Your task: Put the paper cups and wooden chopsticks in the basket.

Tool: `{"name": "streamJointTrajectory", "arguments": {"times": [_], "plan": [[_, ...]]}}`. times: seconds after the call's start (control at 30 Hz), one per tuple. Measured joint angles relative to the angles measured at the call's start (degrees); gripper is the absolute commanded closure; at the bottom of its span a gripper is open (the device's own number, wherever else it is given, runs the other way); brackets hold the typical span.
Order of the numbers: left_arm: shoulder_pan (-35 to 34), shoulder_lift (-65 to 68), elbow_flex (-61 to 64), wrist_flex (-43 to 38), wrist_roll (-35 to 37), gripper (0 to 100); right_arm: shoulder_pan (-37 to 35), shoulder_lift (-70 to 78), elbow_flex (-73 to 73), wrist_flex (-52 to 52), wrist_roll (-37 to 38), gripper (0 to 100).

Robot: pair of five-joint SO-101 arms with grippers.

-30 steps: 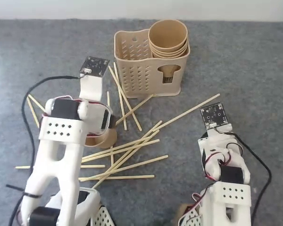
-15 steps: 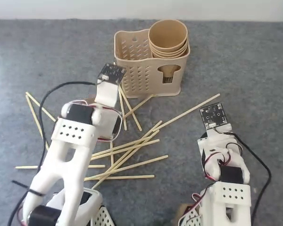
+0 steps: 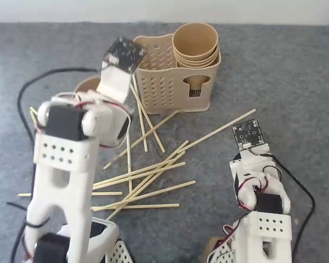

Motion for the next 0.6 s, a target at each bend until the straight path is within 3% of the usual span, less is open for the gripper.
{"name": "streamJointTrajectory", "arguments": {"times": [0.43, 0.6], "plan": [[10.2, 18.6, -43.9, 0.3, 4.8, 99, 0.0, 0.0, 0.0, -0.5, 0.2, 98.9], [11.6, 28.0, -55.4, -5.5, 5.1, 99, 0.1, 0.0, 1.2, -0.5, 0.2, 98.9]]}}
